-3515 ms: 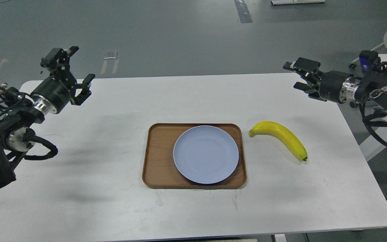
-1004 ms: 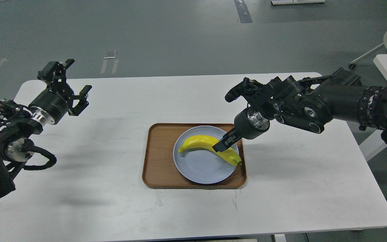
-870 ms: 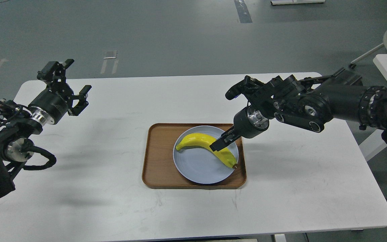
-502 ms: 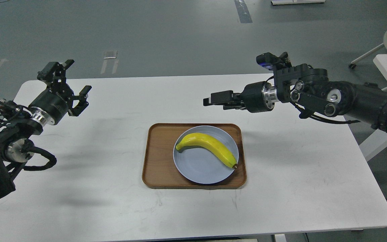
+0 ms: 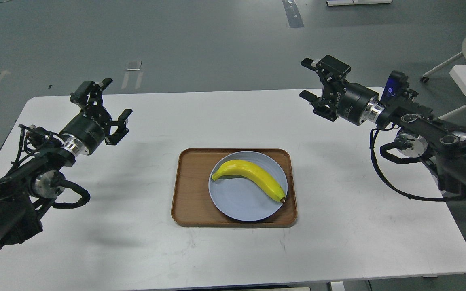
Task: Place banana on plate with both arms
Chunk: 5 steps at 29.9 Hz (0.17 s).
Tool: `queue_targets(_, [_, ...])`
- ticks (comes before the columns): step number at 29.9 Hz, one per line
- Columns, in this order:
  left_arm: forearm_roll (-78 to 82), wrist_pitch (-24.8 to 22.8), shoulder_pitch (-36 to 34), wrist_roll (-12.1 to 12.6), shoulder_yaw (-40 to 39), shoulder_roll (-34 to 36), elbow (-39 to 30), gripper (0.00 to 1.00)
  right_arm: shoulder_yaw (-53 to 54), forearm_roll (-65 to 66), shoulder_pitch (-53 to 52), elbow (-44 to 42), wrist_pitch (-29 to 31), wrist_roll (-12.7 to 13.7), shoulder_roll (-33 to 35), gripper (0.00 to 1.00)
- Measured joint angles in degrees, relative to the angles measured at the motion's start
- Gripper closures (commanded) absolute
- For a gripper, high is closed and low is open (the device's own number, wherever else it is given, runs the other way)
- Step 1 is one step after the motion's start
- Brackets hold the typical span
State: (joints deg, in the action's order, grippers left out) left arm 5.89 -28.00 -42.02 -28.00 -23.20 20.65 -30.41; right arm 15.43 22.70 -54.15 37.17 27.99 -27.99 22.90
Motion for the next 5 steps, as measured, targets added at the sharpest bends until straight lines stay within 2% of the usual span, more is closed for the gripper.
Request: queue_targets(5, [0.0,0.0,0.0,0.0,0.0,-2.4,1.3,0.02,0.3,-0.4,1.8,0.0,0.0,0.0,0.0,0.00])
